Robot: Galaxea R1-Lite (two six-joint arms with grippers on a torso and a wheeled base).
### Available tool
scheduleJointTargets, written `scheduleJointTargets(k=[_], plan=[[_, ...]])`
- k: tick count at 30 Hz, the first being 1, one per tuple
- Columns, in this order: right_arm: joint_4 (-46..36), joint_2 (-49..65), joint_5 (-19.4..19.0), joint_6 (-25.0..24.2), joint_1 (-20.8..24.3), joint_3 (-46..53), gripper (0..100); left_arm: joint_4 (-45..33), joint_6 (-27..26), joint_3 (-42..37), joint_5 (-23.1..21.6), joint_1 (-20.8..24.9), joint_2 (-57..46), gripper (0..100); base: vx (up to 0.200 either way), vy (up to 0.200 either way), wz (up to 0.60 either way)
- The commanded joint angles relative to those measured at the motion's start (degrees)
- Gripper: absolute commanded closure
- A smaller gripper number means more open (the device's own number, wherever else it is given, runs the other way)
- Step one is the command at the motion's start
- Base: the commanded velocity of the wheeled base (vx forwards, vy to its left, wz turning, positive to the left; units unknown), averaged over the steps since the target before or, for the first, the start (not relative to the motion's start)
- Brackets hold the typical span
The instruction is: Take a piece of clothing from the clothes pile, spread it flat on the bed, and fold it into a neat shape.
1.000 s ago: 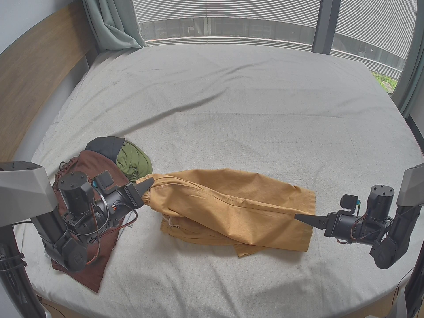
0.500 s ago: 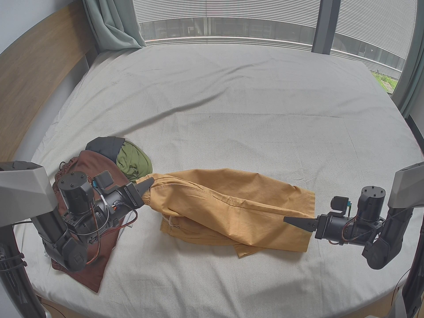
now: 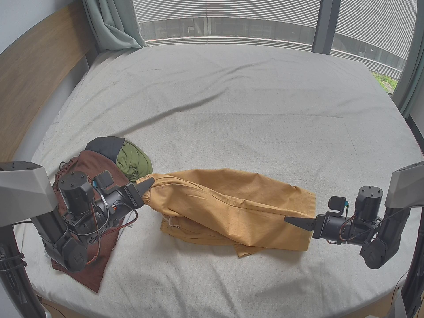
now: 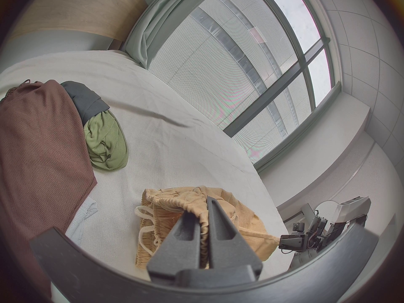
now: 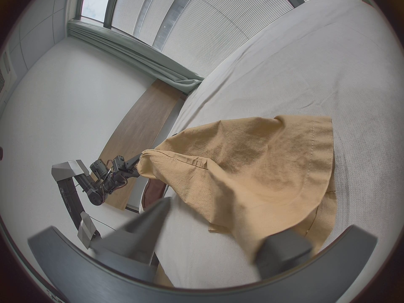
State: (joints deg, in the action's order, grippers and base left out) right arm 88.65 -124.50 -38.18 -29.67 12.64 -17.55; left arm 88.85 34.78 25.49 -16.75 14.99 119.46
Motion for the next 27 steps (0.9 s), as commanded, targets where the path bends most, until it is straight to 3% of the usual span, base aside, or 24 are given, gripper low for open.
scheduleJointTargets(k=[1,12,23,27], plan=[[-0.06,-0.13,0.04,0.67,0.01,-0.11,100,0.01,0.02,0.0,-0.04,0.03,-0.01,100,0.0,0.0,0.0],[0.03,0.31,-0.05,3.57,-0.16,-0.29,100,0.1,0.38,2.46,-0.65,-0.23,0.25,100,0.0,0.0,0.0],[-0.23,9.01,-0.05,2.69,0.1,-0.81,100,0.19,-0.33,7.2,-2.94,-2.43,-0.63,100,0.0,0.0,0.0],[-0.32,12.79,-0.05,0.32,0.28,-1.52,100,0.19,-0.06,6.68,-3.9,-2.69,-3.18,100,0.0,0.0,0.0]])
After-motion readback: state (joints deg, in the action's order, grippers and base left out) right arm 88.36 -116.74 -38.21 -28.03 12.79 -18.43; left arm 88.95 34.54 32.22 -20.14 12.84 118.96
